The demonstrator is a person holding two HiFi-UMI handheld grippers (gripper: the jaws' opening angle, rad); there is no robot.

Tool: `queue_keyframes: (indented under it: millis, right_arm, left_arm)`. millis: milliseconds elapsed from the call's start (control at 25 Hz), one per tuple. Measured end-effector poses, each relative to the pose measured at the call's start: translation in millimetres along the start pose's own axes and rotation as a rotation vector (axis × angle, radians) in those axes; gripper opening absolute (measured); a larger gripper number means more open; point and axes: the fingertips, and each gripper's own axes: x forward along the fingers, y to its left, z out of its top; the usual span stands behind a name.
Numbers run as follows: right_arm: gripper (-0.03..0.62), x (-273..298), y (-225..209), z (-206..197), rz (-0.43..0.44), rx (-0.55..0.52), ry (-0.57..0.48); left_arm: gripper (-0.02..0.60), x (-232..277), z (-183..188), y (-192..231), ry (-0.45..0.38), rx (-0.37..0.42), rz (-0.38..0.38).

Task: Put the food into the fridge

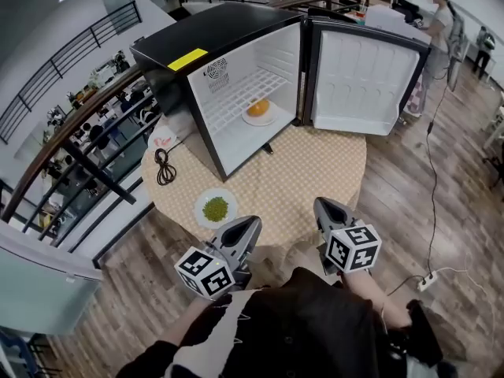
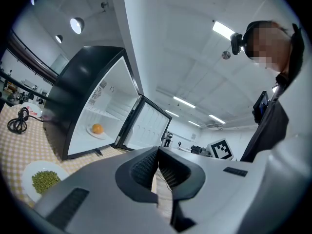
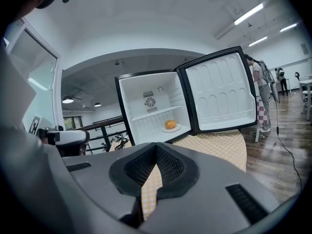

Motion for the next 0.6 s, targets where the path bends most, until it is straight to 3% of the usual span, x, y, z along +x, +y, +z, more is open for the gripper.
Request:
queue_keyframes:
  millis: [600]
  right_arm:
    - [0.015,-12,6,-1,0.000,0.006,-0.008]
  left_arm:
    - [0.012,-7,0,-11,-0.010,0.014,-0.009]
